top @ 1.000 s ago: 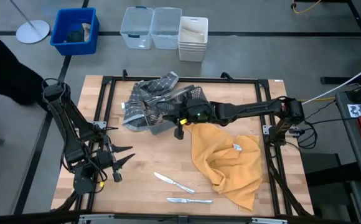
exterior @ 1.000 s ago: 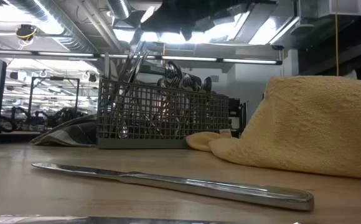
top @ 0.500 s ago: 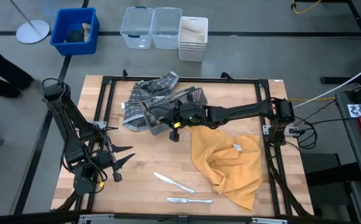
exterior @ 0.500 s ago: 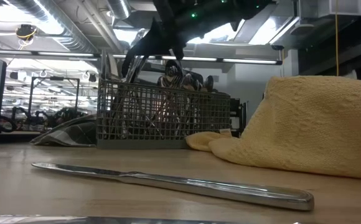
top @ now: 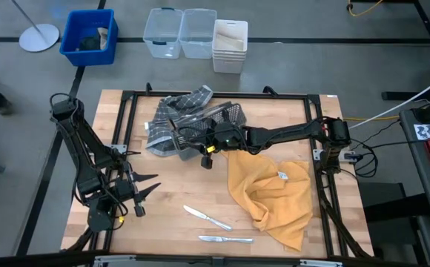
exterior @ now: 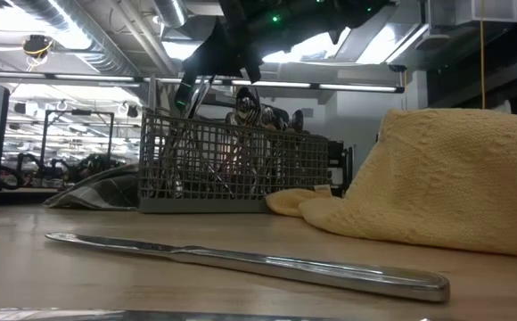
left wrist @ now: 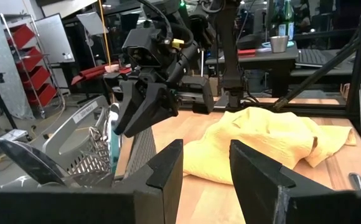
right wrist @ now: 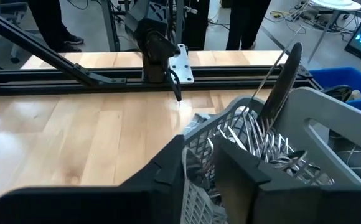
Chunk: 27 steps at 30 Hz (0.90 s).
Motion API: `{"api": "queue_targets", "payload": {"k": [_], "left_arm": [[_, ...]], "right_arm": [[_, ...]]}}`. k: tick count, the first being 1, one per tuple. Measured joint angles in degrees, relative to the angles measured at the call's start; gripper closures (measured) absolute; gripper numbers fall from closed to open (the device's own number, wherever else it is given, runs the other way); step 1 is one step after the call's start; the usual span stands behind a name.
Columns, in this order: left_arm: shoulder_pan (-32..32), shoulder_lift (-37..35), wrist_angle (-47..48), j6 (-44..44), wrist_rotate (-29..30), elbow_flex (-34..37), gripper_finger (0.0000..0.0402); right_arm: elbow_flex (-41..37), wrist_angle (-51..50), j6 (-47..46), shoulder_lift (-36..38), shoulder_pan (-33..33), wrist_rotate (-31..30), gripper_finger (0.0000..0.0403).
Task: Sort silverware
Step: Put the silver knife into the gray silverware basket
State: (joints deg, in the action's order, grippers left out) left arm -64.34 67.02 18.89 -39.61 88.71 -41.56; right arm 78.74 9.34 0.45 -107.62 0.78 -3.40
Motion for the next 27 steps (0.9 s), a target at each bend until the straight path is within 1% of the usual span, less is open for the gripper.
{"api": "queue_targets", "payload": {"k": [4, 8, 11, 13, 18, 22, 24, 27], "left_arm": [[0.0, 0.0, -0.02, -0.96, 0.0, 0.0, 0.0282], [-0.01, 0.0, 0.0, -1.1, -0.02, 0.0, 0.0282], [-0.01, 0.0, -0.01, -1.14, -0.02, 0.0, 0.0282], [0.0, 0.0, -0.01, -1.89, -0.02, 0.0, 0.0282], [0.0, 0.0, -0.01, -2.55, -0.02, 0.0, 0.0282], [1.56, 0.13, -0.08, -4.19, -0.31, 0.0, 0.0282], [3.57, 0.54, -0.29, -4.97, -2.29, 0.0, 0.0282], [7.84, 1.25, -1.58, -4.83, -9.09, 0.0, 0.0282]], "right_arm": [[0.85, -1.14, 0.02, 0.01, 0.0, -0.02, 0.0292], [5.36, -5.71, 2.09, 0.12, 0.0, -0.04, 0.0278], [11.21, -14.33, 7.11, 0.12, -0.02, -0.04, 0.0277], [15.74, -20.66, 8.69, 0.14, -0.03, -0.04, 0.0277], [25.51, -37.4, 8.41, 0.23, -0.55, -0.09, 0.0276], [30.72, -47.14, 4.4, 0.3, -2.24, 0.02, 0.0276], [31.89, -50.73, 2.38, 0.3, -3.53, 0.33, 0.0276], [32.37, -54.54, -0.62, 0.29, -5.93, 0.39, 0.0276]]}}
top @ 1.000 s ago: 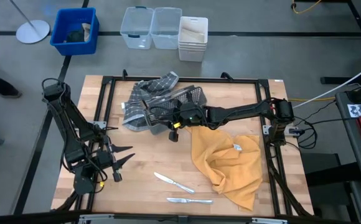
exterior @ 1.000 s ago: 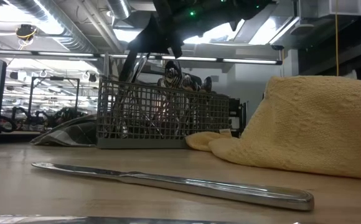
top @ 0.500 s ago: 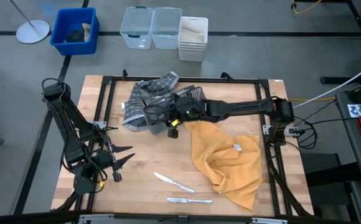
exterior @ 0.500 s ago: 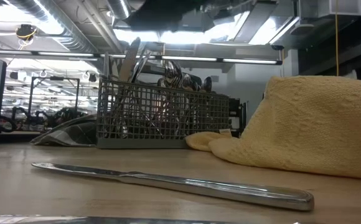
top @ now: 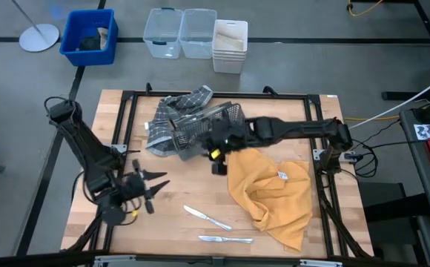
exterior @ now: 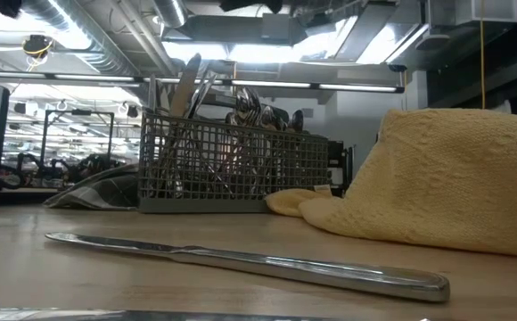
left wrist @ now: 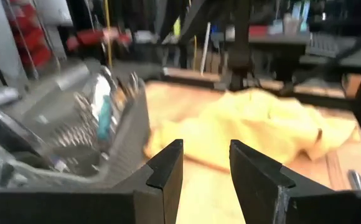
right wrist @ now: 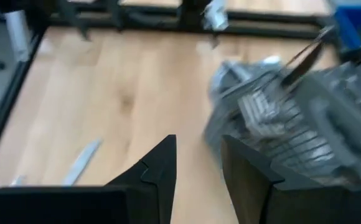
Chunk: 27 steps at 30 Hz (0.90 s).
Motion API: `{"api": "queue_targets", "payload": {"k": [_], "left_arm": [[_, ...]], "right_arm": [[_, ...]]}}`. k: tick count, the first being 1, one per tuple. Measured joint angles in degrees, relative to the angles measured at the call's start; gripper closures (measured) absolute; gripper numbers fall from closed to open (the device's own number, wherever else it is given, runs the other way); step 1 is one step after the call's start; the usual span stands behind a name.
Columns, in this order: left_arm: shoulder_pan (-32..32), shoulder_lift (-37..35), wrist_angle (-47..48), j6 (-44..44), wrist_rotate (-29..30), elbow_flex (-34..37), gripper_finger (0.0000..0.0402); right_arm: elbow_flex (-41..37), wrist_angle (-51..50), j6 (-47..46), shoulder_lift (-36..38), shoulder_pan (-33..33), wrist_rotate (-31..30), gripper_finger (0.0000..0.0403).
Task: Sort silverware
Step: Put the silver knife into the gray silverware basket
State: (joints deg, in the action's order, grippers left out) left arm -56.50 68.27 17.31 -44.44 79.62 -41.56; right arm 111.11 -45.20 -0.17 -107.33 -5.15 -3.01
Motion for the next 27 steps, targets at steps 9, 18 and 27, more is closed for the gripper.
{"api": "queue_targets", "payload": {"k": [9, 18, 27], "left_arm": [[13.11, 5.0, -16.14, 15.71, -30.28, 0.0, 0.0282], [16.88, 14.67, -24.02, 22.27, -49.67, 0.0, 0.0282], [16.93, 26.18, -24.73, 27.0, -52.48, 0.0, 0.0282]], "right_arm": [[0.0, -10.64, -10.77, -0.08, -8.24, -1.05, 0.0276], [-1.86, -14.2, -17.69, -0.56, -18.68, -6.2, 0.0276], [-18.87, 3.53, -17.8, -0.74, -27.59, -7.96, 0.0276]]}}
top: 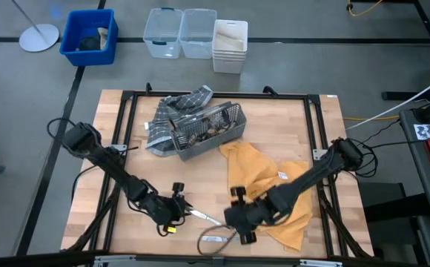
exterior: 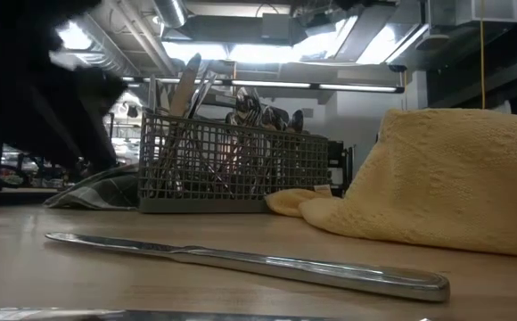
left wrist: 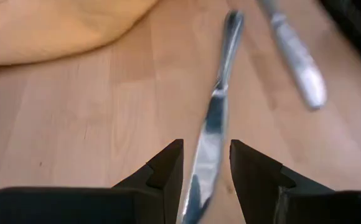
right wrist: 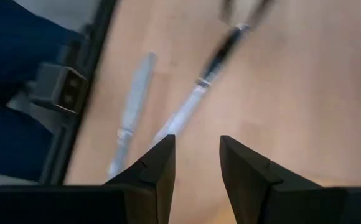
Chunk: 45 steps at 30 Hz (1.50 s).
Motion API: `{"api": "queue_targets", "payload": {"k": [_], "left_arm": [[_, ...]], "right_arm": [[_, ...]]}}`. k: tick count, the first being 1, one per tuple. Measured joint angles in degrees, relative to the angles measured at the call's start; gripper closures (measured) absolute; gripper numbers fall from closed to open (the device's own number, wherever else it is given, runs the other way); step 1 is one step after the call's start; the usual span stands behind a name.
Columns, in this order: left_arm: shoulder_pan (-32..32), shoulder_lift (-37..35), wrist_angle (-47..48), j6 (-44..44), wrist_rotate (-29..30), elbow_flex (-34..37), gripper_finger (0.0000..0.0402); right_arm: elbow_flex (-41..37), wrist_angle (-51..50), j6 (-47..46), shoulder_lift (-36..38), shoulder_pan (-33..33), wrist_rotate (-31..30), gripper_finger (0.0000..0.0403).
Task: Sort silverware
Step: Put the silver knife into the gray silverware basket
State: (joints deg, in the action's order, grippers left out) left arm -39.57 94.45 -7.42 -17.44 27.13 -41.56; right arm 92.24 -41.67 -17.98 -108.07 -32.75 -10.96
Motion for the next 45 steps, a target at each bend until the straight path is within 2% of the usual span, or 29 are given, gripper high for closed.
{"api": "queue_targets", "payload": {"k": [7, 11, 17, 21, 32, 45], "left_arm": [[1.65, 5.79, -9.04, -0.42, -0.63, 0.0, 0.0282], [2.29, 6.41, -12.63, -0.53, -3.02, 0.0, 0.0282], [2.46, 6.41, -13.05, -1.98, -3.21, 0.0, 0.0282], [2.4, 6.41, -12.97, -2.87, -3.27, 0.0, 0.0282], [2.4, 6.43, -12.52, -3.37, -4.92, 0.0, 0.0282], [2.33, 6.43, -12.54, -3.57, -5.09, 0.01, 0.0282]], "right_arm": [[-15.35, 26.84, -2.82, 0.0, -2.57, -0.34, 0.0276], [-21.24, 38.6, -7.75, 0.02, -2.52, -5.19, 0.0276], [-24.15, 47.17, -8.96, -0.72, -2.48, -11.86, 0.0276], [-23.61, 53.09, -8.8, -4.24, -1.92, -13.39, 0.0276], [-18.79, 55.0, -8.82, -13.51, 0.34, -12.27, 0.0276], [-17.98, 53.46, -8.76, -18.42, 0.28, -13.72, 0.0276]]}}
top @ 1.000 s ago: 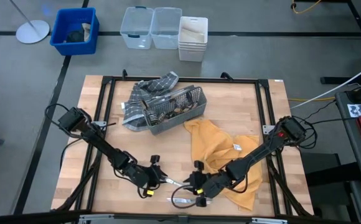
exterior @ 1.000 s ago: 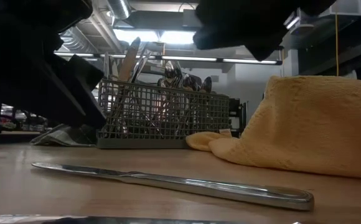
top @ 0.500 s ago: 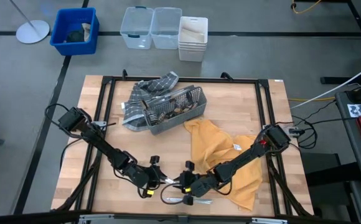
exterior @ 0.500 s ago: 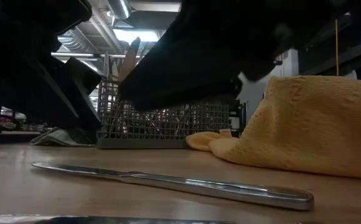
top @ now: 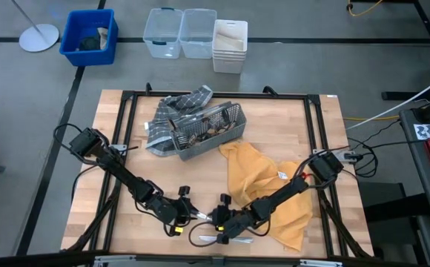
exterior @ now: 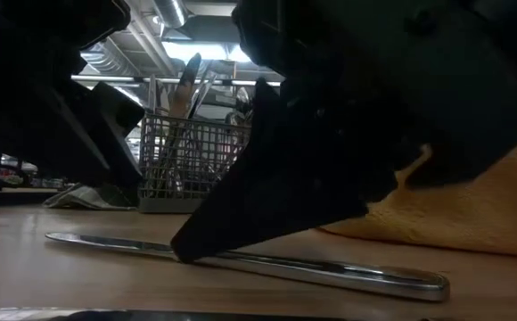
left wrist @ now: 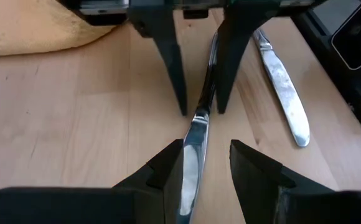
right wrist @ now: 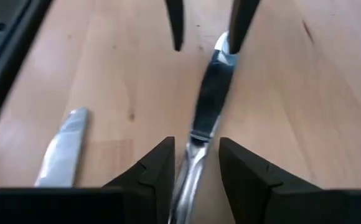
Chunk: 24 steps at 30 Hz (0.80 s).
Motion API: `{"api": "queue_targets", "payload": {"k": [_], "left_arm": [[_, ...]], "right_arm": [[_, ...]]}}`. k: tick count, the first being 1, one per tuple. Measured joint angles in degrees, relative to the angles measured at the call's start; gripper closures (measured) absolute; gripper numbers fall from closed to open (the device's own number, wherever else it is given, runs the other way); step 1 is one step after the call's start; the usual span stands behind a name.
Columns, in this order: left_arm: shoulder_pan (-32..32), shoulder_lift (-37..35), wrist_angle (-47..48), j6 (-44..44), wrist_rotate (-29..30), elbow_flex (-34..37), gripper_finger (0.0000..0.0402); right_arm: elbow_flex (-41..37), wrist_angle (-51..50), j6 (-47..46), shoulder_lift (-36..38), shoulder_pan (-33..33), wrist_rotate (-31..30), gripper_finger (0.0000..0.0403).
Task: Sort silverware
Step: Put the silver knife into the gray silverware basket
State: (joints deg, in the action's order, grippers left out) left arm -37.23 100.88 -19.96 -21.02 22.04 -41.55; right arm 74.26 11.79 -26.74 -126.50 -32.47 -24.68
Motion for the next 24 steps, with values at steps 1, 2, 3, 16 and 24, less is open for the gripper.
{"api": "queue_targets", "payload": {"k": [1, 2, 3, 16, 24], "left_arm": [[0.0, 0.0, -0.05, 0.0, -0.01, 0.01, 0.0282], [0.0, 0.0, -0.02, -0.01, 0.0, 0.01, 0.0282], [0.0, 0.0, -0.01, -0.02, -0.02, 0.0, 0.0282], [0.0, 0.0, -0.03, -0.02, 0.0, 0.01, 0.0282], [0.0, 0.0, -0.03, -0.04, 0.0, 0.0, 0.0282]], "right_arm": [[0.0, 0.02, 0.0, -0.19, 0.0, -0.62, 0.0276], [0.0, -0.14, 0.0, -0.28, 0.0, -1.04, 0.0276], [0.01, -0.37, 0.0, -0.41, -0.01, -1.58, 0.0276], [0.26, -2.09, -0.37, -1.77, 1.84, -4.16, 0.0276], [0.24, -3.78, -5.08, -1.77, 4.97, 1.65, 0.0285]]}}
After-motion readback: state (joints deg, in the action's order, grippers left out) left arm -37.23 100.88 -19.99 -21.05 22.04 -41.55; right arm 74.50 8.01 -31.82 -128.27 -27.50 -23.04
